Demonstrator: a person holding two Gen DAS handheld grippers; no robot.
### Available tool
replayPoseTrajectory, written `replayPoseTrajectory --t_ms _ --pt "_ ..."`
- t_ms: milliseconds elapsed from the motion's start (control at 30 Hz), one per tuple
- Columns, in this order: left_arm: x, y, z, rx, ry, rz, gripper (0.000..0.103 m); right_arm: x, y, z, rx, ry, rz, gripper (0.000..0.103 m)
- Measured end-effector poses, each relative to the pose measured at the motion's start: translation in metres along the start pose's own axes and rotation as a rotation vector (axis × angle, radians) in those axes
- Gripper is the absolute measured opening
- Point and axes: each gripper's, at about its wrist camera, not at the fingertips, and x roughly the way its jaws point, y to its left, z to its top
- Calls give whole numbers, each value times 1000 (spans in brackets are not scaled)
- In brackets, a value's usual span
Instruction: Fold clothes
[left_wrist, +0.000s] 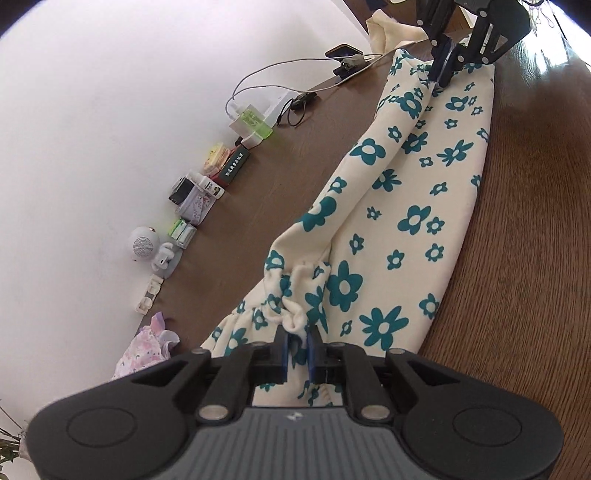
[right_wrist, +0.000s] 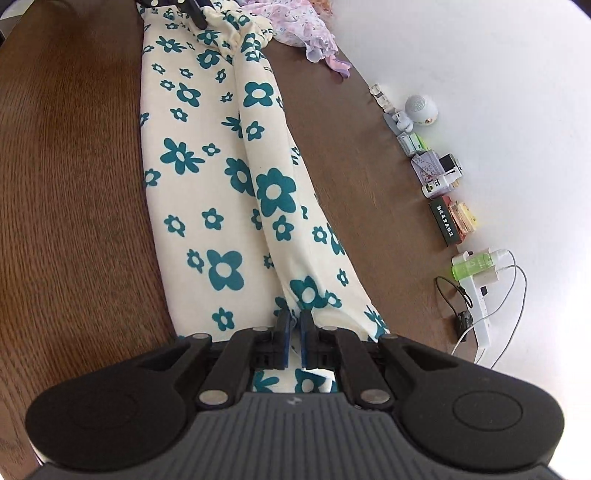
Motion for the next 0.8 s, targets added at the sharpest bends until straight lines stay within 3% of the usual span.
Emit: replayPoseTrajectory --t_ms 100,167,233,300,333,367,400,567,600,633,700,800 --pt "-5 10 2 -54 -17 -20 20 -12 -8 4 113 -70 20 13" --pt "-6 17 4 -80 -24 -28 46 -21 -16 11 200 -134 43 26" --pt "-4 20 7 -84 -20 -37 53 -22 -16 26 253 -197 68 36" --pt "5 24 9 -76 9 -58 53 -16 -18 46 267 -231 102 36" --pt "10 27 10 -71 26 -70 48 -13 -18 55 271 -246 119 36" --pt "14 30 12 -57 42 -77 15 -7 -17 65 266 -248 132 36" --pt "17 33 13 -41 55 -82 4 0 -15 74 253 -241 137 36" --pt "-14 24 26 186 -56 65 3 26 -10 96 257 -188 138 35" --pt "-23 15 24 237 -77 89 3 26 -10 93 269 -186 138 32" --pt "-32 6 21 285 -96 109 3 26 -10 91 281 -183 138 22" --pt "-40 -10 12 313 -79 62 3 23 -8 84 294 -178 129 14" --pt "-30 -27 -3 297 -18 37 3 18 0 75 282 -167 129 14"
